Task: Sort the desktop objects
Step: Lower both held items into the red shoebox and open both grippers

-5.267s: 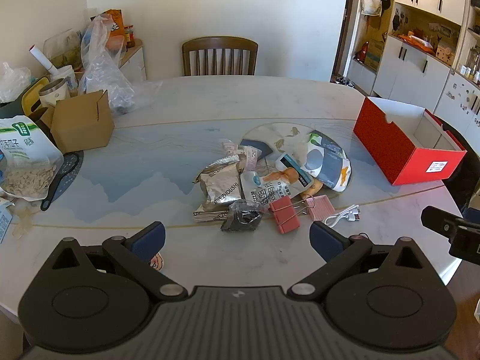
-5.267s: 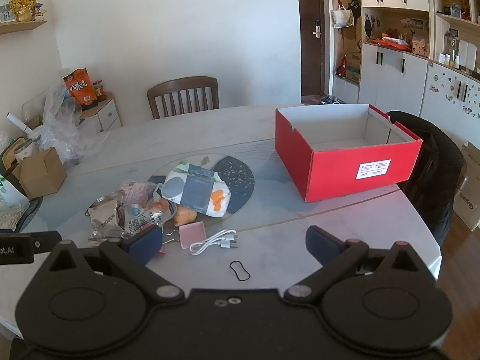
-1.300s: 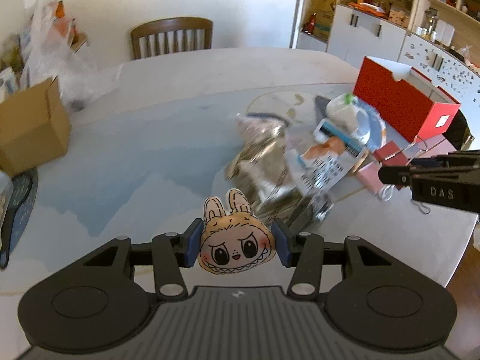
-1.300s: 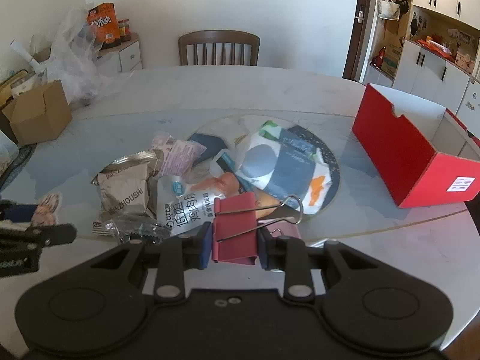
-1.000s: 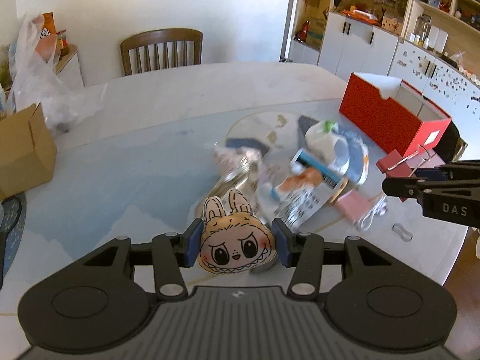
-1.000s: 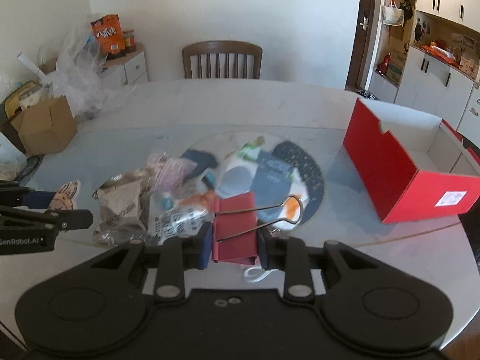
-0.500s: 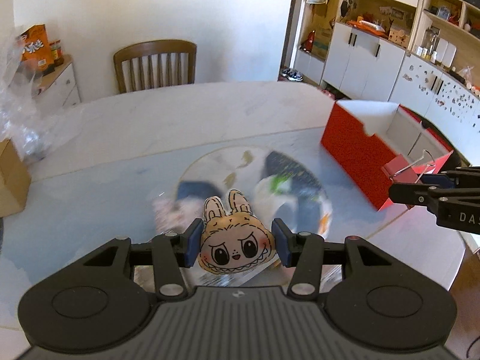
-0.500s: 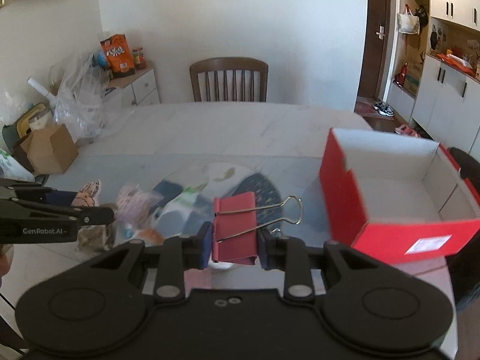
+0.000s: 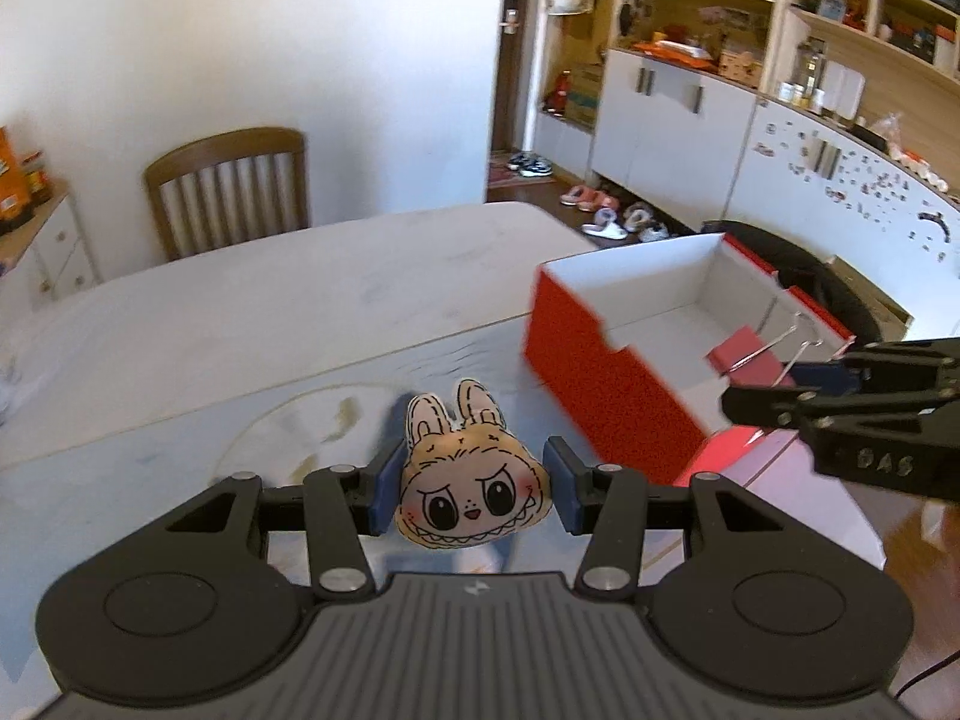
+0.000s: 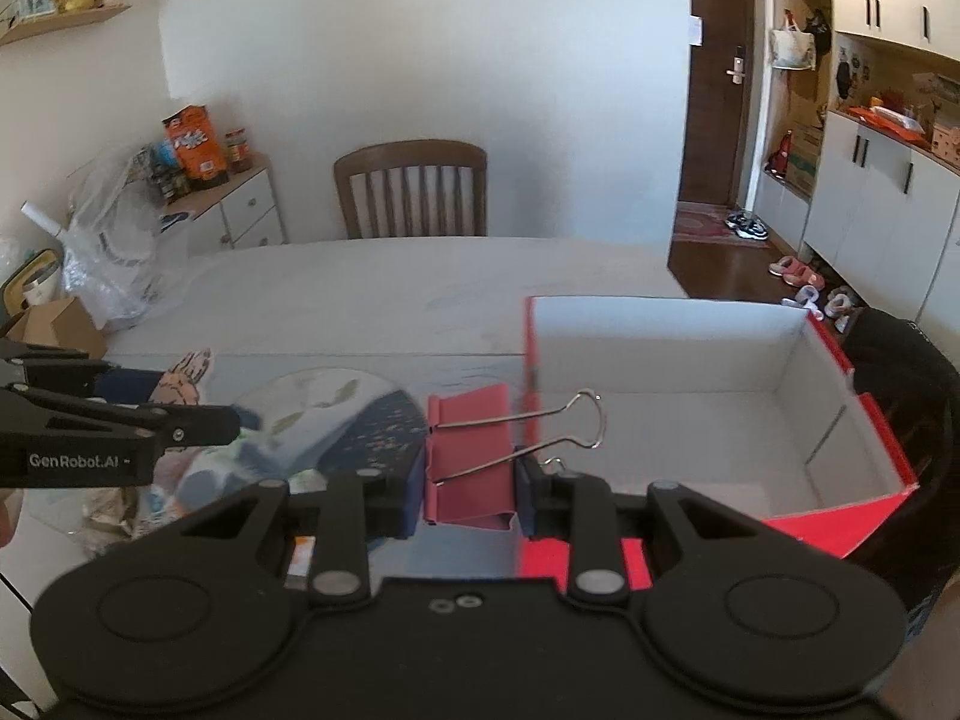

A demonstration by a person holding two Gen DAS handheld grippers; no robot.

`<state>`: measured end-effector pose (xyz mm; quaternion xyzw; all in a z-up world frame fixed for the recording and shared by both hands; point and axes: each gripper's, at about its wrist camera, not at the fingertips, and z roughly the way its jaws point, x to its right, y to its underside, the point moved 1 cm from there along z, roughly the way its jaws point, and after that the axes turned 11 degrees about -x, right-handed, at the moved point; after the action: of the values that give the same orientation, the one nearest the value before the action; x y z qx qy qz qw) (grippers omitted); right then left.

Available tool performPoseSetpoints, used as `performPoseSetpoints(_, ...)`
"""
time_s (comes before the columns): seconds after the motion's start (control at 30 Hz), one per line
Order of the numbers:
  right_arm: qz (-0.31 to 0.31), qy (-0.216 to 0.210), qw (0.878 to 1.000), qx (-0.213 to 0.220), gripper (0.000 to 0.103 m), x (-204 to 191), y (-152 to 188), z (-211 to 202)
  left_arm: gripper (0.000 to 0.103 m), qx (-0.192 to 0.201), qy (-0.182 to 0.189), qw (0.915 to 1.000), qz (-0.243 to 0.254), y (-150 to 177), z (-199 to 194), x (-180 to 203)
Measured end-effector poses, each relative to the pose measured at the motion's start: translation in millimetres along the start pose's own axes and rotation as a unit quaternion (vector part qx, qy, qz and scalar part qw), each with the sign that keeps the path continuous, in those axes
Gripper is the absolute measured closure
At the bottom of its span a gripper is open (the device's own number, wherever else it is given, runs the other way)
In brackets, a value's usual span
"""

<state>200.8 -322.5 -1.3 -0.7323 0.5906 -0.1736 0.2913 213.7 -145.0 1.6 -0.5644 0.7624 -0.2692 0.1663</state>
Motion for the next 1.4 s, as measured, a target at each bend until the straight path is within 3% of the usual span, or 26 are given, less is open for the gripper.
performPoseSetpoints(0.37,0.030,0.035,0.999,0.002,0.074,71,0,4,0.055,0.004,0.029,0.9980,0.057,-53,39,82)
performPoseSetpoints(0.77,0.058,0.069,0.996,-0.009,0.074,131,-3,26,0.055,-0.027,0.048,0.9927,0.107,-100,94,126)
performPoseSetpoints(1.13,0.050,0.062,0.996,-0.042,0.074,157,-10,61,0.055,-0.110,0.043,0.9844,0.130,-132,162,143)
performPoseSetpoints(1.4,0.024,0.045,0.994,-0.100,0.074,164,-16,100,0.055,-0.174,0.030,0.9727,0.150,-139,208,154)
